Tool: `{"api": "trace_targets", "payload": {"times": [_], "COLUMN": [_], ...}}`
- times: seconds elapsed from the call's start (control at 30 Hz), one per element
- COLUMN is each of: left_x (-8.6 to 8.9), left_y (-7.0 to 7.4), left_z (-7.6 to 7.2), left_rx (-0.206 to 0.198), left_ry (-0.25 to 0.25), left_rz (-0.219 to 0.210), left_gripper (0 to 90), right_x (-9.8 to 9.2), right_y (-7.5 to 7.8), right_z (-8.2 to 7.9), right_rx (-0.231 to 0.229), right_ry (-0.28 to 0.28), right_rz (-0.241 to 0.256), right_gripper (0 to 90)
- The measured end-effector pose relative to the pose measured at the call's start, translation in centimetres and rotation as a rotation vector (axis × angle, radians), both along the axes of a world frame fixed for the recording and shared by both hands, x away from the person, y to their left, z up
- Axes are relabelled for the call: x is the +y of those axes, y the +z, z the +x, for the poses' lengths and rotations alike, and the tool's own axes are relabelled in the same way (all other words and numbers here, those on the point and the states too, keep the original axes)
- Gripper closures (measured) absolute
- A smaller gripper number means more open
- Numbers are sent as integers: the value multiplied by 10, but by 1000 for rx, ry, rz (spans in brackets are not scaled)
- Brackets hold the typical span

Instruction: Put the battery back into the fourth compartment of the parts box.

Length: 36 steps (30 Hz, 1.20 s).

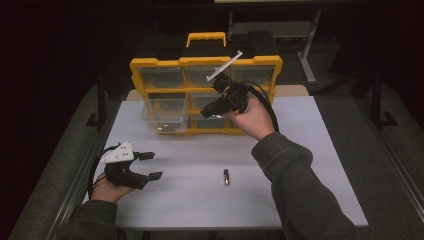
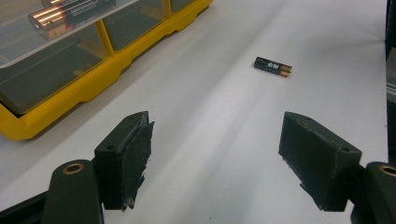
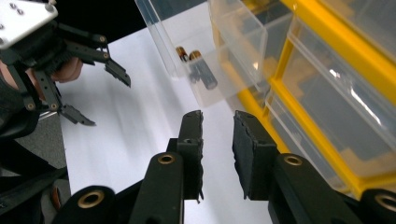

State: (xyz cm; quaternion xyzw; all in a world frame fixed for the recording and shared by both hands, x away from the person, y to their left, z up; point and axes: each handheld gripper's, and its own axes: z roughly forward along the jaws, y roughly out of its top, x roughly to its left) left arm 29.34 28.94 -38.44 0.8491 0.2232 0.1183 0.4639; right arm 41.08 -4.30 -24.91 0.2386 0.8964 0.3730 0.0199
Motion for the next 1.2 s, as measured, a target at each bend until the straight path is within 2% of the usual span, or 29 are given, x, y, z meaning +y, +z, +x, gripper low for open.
{"api": "trace_targets", "payload": {"times": [0.53,0.83,0.97,1.03,1.1,1.2], "left_x": [0,-1,-1,0,0,-1], "left_y": [0,0,0,0,0,0], "left_z": [-1,0,-1,0,-1,0], "left_rx": [7,4,5,5,6,7], "left_ry": [5,2,4,4,2,2], "left_rz": [-5,-1,-5,-2,2,1], "left_gripper": [248,248,248,248,248,248], "right_x": [-23,-28,-31,-33,-34,-36], "right_y": [-28,-40,-50,-54,-57,-62], "right_z": [-12,-19,-22,-22,-24,-25], "right_rx": [35,53,74,61,83,87], "right_ry": [-42,-58,-71,-65,-80,-84], "right_rz": [-7,-7,-6,-16,-8,-10], "right_gripper": [671,651,630,623,617,609]}}
